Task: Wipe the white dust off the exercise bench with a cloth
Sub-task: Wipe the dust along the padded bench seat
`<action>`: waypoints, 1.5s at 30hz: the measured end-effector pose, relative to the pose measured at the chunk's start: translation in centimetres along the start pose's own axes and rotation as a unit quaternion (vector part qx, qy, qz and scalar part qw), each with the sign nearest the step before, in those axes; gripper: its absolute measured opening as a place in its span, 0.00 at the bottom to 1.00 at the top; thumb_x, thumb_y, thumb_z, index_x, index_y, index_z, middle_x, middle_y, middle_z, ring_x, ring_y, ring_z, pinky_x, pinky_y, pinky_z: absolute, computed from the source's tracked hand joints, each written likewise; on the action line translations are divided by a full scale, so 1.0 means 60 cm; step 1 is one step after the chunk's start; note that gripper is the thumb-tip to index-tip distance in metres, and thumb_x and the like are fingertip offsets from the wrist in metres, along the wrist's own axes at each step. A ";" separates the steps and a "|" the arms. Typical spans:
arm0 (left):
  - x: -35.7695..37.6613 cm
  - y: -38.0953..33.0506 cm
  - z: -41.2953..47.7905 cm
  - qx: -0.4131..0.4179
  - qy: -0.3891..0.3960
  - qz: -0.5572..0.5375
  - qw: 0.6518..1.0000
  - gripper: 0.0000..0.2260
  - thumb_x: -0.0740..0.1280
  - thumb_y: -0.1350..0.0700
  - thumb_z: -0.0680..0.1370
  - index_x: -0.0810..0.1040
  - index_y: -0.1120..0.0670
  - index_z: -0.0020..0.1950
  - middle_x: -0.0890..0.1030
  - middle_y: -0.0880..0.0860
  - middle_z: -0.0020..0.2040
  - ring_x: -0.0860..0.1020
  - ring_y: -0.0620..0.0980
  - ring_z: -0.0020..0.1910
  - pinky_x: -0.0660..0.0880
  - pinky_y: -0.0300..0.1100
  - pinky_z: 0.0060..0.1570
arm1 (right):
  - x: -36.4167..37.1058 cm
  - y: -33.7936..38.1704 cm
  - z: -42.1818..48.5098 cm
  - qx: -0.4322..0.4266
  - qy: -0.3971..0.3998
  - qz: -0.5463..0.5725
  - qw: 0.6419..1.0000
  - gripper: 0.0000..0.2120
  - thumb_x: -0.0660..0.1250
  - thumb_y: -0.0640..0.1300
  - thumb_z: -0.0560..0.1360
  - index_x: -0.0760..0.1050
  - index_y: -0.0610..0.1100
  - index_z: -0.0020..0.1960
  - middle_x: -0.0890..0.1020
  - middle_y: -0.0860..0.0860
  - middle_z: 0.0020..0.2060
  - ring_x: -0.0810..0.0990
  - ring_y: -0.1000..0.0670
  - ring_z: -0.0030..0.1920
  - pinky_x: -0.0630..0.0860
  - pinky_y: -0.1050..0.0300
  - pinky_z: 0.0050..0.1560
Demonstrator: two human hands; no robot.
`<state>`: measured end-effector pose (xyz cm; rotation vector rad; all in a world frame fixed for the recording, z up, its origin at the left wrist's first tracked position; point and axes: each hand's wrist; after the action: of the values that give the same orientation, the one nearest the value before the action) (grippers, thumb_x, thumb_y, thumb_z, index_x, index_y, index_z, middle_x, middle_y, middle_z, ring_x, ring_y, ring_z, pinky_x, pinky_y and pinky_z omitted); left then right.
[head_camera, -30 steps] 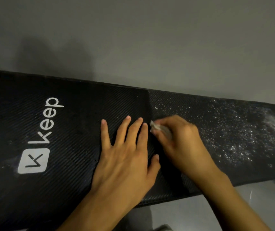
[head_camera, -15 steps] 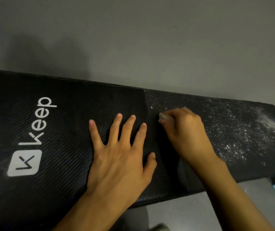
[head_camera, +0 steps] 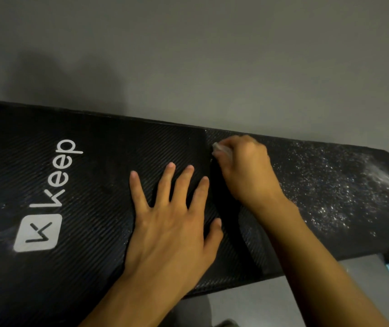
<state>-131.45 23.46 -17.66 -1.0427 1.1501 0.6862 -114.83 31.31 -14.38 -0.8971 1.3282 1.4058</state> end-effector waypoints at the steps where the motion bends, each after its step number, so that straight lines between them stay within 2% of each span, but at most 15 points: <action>1: 0.000 0.000 0.000 0.000 0.000 -0.001 1.000 0.32 0.56 0.36 0.77 0.72 0.51 0.77 0.69 0.58 0.78 0.63 0.62 0.80 0.50 0.78 0.72 | -0.004 0.002 -0.013 -0.022 0.013 0.012 1.000 0.10 0.68 0.48 0.79 0.81 0.45 0.58 0.82 0.46 0.53 0.82 0.45 0.51 0.78 0.48 0.55; 4: 0.003 0.000 0.001 -0.001 -0.005 -0.003 1.000 0.32 0.57 0.37 0.77 0.73 0.52 0.76 0.70 0.59 0.77 0.64 0.62 0.79 0.52 0.79 0.71 | -0.023 -0.007 -0.030 -0.015 0.038 0.008 0.999 0.10 0.68 0.49 0.79 0.81 0.47 0.57 0.82 0.47 0.53 0.81 0.46 0.52 0.78 0.49 0.55; 8: 0.003 0.000 -0.001 0.003 -0.009 0.000 1.000 0.32 0.57 0.37 0.77 0.73 0.52 0.76 0.70 0.59 0.77 0.64 0.62 0.79 0.52 0.78 0.71 | -0.008 0.000 0.037 0.050 -0.007 -0.010 0.999 0.12 0.66 0.48 0.80 0.81 0.40 0.56 0.83 0.40 0.51 0.82 0.38 0.51 0.79 0.44 0.52; 13: 0.002 0.001 0.000 0.004 -0.010 -0.004 1.000 0.32 0.57 0.37 0.77 0.73 0.52 0.76 0.71 0.59 0.77 0.64 0.62 0.79 0.52 0.78 0.71 | -0.013 0.013 -0.005 -0.035 0.051 0.027 0.998 0.11 0.67 0.50 0.79 0.82 0.46 0.58 0.83 0.47 0.53 0.82 0.46 0.52 0.78 0.50 0.54; 16: 0.003 -0.001 0.000 0.003 -0.011 -0.001 1.000 0.32 0.58 0.37 0.77 0.73 0.52 0.76 0.71 0.59 0.77 0.65 0.62 0.79 0.52 0.78 0.71 | -0.017 0.001 0.024 0.035 0.025 0.000 0.999 0.11 0.68 0.49 0.79 0.82 0.44 0.56 0.84 0.43 0.51 0.83 0.42 0.51 0.79 0.51 0.52; 18: 0.002 -0.001 0.000 0.003 -0.007 -0.001 1.000 0.32 0.57 0.37 0.77 0.73 0.52 0.76 0.71 0.59 0.77 0.64 0.62 0.79 0.52 0.78 0.71 | -0.006 0.007 0.054 0.062 0.000 -0.005 0.998 0.12 0.67 0.47 0.80 0.81 0.41 0.57 0.83 0.40 0.52 0.82 0.38 0.52 0.80 0.46 0.53; 20: 0.001 0.000 0.000 0.001 -0.003 -0.002 1.000 0.32 0.57 0.37 0.77 0.73 0.52 0.76 0.70 0.59 0.77 0.64 0.62 0.79 0.52 0.78 0.72 | 0.005 0.025 0.057 0.027 -0.001 0.020 0.999 0.12 0.67 0.47 0.80 0.81 0.41 0.58 0.83 0.41 0.54 0.82 0.38 0.53 0.79 0.45 0.55; 23: 0.001 -0.001 0.001 0.000 -0.007 -0.005 1.000 0.32 0.58 0.36 0.76 0.74 0.52 0.75 0.71 0.59 0.77 0.65 0.62 0.79 0.53 0.78 0.71 | 0.002 0.024 0.030 -0.021 0.030 0.053 0.998 0.11 0.68 0.49 0.79 0.82 0.46 0.57 0.84 0.46 0.53 0.82 0.45 0.54 0.78 0.50 0.56; 26: 0.001 0.000 0.000 0.001 -0.013 -0.006 1.000 0.32 0.58 0.37 0.76 0.74 0.52 0.75 0.72 0.59 0.76 0.65 0.62 0.79 0.54 0.78 0.71 | -0.002 0.004 0.048 0.036 0.015 0.016 0.999 0.12 0.68 0.50 0.79 0.81 0.44 0.57 0.84 0.44 0.52 0.82 0.43 0.54 0.76 0.54 0.52; 28: 0.001 0.000 0.000 0.004 -0.013 -0.003 1.000 0.32 0.57 0.37 0.76 0.74 0.52 0.75 0.71 0.58 0.77 0.65 0.62 0.79 0.53 0.78 0.71 | 0.009 0.008 0.074 0.048 -0.009 -0.025 0.999 0.12 0.67 0.48 0.80 0.81 0.41 0.58 0.82 0.41 0.54 0.81 0.39 0.54 0.76 0.51 0.51; 30: 0.000 0.001 -0.001 0.003 -0.015 -0.005 1.000 0.32 0.56 0.37 0.76 0.74 0.52 0.75 0.71 0.58 0.77 0.65 0.62 0.79 0.53 0.78 0.72 | 0.017 0.031 0.074 0.015 -0.012 -0.028 0.999 0.12 0.65 0.47 0.80 0.80 0.42 0.59 0.80 0.42 0.55 0.81 0.38 0.53 0.78 0.47 0.52; 34: 0.001 0.002 -0.001 0.003 -0.022 -0.004 1.000 0.30 0.56 0.39 0.77 0.74 0.51 0.75 0.71 0.58 0.77 0.65 0.61 0.79 0.53 0.77 0.72 | -0.008 0.027 -0.018 -0.057 0.042 0.025 0.997 0.11 0.66 0.49 0.80 0.81 0.46 0.58 0.80 0.47 0.51 0.82 0.43 0.50 0.79 0.45 0.51; 37: 0.001 0.001 -0.002 0.000 -0.023 -0.004 1.000 0.29 0.55 0.41 0.78 0.74 0.51 0.74 0.71 0.58 0.77 0.65 0.61 0.79 0.54 0.77 0.72 | -0.039 -0.011 -0.098 -0.070 0.087 0.039 0.993 0.10 0.66 0.51 0.79 0.80 0.50 0.59 0.79 0.53 0.51 0.80 0.51 0.49 0.79 0.49 0.51; 42: 0.004 -0.004 -0.008 0.009 -0.036 0.005 0.999 0.27 0.55 0.41 0.79 0.75 0.50 0.73 0.72 0.59 0.76 0.66 0.62 0.78 0.55 0.77 0.72 | -0.037 -0.037 -0.107 -0.027 0.029 0.032 0.999 0.10 0.68 0.49 0.79 0.80 0.49 0.59 0.79 0.51 0.52 0.81 0.49 0.49 0.80 0.46 0.51; 45: 0.005 -0.003 -0.011 0.019 -0.037 0.010 0.999 0.25 0.55 0.42 0.79 0.76 0.48 0.73 0.72 0.60 0.76 0.66 0.63 0.78 0.57 0.76 0.72 | -0.042 -0.029 -0.164 -0.082 0.072 0.081 0.991 0.09 0.66 0.49 0.79 0.79 0.49 0.57 0.77 0.54 0.49 0.80 0.53 0.47 0.80 0.49 0.47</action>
<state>-131.47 22.79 -17.95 -0.9676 1.1067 0.7100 -113.51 21.14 -13.77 -1.0334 1.4354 1.6192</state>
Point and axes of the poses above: each hand's wrist, its own z-axis towards the middle knuckle, its own x-axis out of the palm, y = z × x
